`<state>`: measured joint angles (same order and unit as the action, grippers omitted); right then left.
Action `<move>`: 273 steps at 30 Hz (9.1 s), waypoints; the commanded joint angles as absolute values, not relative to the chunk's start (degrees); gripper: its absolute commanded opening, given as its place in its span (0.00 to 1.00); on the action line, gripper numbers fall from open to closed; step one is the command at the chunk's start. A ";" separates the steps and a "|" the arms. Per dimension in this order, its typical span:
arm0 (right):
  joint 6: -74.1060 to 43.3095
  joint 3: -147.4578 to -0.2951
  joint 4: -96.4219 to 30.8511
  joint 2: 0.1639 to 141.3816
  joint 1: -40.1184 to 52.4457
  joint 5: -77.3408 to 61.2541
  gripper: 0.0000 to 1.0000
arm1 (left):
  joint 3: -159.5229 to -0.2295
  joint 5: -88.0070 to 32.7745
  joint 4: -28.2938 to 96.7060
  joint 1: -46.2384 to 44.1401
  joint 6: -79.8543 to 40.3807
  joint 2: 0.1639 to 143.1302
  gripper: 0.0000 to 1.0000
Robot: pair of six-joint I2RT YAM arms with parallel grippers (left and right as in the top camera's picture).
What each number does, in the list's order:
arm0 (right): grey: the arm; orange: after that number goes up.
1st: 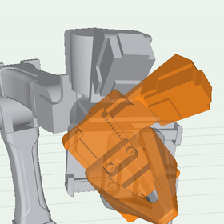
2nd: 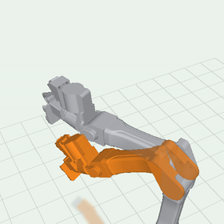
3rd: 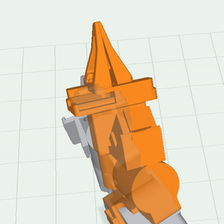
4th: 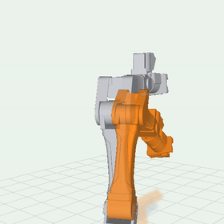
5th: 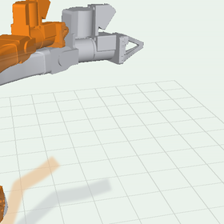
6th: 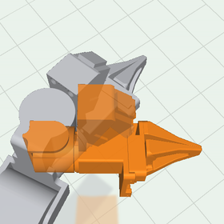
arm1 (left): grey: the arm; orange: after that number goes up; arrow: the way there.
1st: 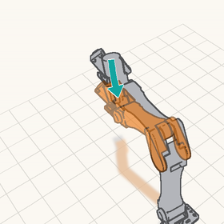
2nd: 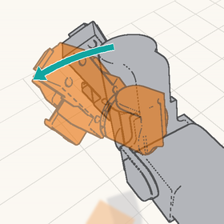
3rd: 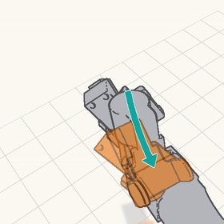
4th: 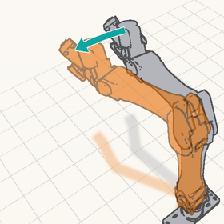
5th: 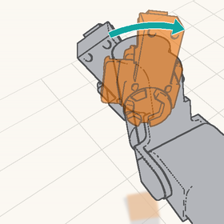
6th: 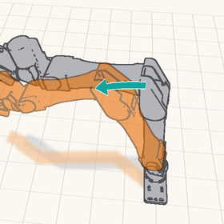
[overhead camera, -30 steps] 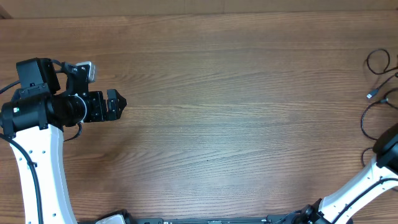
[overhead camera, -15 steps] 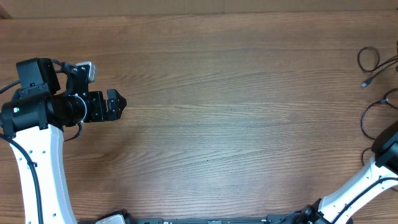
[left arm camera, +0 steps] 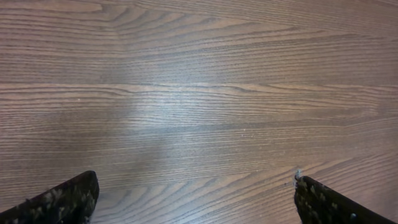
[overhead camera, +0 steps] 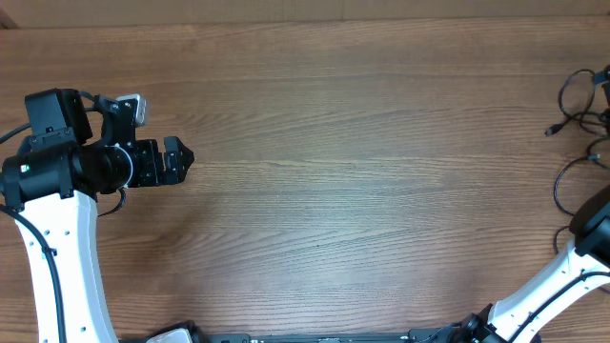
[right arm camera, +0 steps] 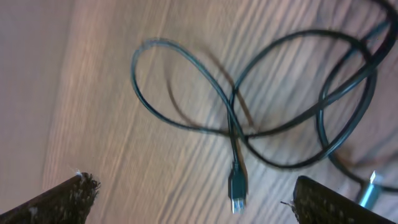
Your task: Untangle cables
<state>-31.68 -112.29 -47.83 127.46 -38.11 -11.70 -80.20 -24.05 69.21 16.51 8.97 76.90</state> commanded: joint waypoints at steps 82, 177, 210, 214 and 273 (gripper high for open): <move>-7.18 -113.65 -70.81 113.91 5.89 -13.34 1.00 | -80.79 -24.71 68.90 16.38 8.32 76.79 1.00; -7.16 -113.65 -70.81 113.91 5.89 -13.32 1.00 | -0.30 2.98 4.29 -1.85 -3.42 0.21 1.00; -7.18 -113.65 -70.81 113.91 5.89 -13.32 1.00 | -0.30 2.98 4.29 -1.85 -3.42 0.21 1.00; -7.16 -113.65 -70.81 113.91 5.89 -13.32 1.00 | -0.30 2.98 4.29 -1.85 -3.42 0.21 1.00; -7.18 -64.82 -21.69 57.84 5.89 -6.66 1.00 | -0.30 2.98 4.29 -1.85 -3.42 0.25 0.99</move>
